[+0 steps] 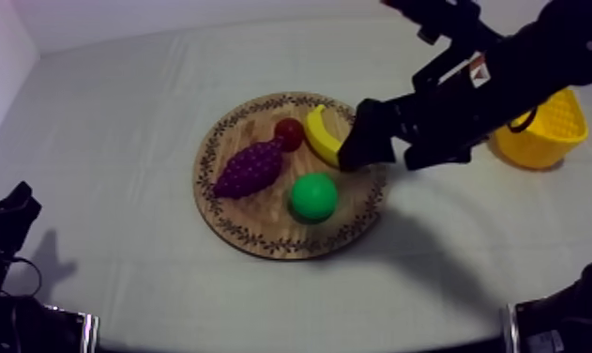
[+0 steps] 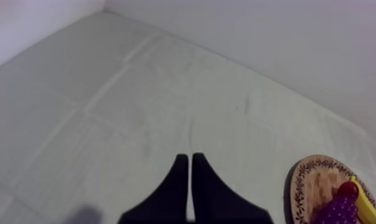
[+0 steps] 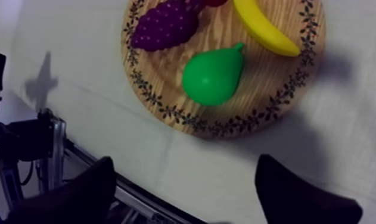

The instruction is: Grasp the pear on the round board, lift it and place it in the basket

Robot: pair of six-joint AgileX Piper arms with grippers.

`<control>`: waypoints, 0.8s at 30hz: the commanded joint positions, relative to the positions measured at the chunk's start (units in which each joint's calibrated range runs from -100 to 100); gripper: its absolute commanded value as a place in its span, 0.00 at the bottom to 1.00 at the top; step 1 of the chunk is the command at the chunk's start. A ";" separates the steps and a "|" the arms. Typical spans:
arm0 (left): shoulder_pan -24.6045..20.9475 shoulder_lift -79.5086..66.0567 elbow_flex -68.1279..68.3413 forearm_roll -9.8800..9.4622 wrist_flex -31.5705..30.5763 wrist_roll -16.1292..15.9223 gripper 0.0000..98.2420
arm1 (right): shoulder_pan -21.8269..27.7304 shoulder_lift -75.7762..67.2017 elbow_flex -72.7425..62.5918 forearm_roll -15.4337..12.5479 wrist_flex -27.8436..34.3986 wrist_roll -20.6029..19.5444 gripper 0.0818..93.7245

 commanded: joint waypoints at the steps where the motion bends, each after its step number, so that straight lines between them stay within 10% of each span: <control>1: -0.02 0.02 0.03 0.00 0.03 -0.01 0.00 | -0.27 1.41 0.12 -0.19 -1.43 0.29 0.72; 24: -0.02 0.02 0.03 0.00 0.03 -0.01 0.00 | -2.73 25.61 -9.77 0.72 -7.74 -1.46 0.74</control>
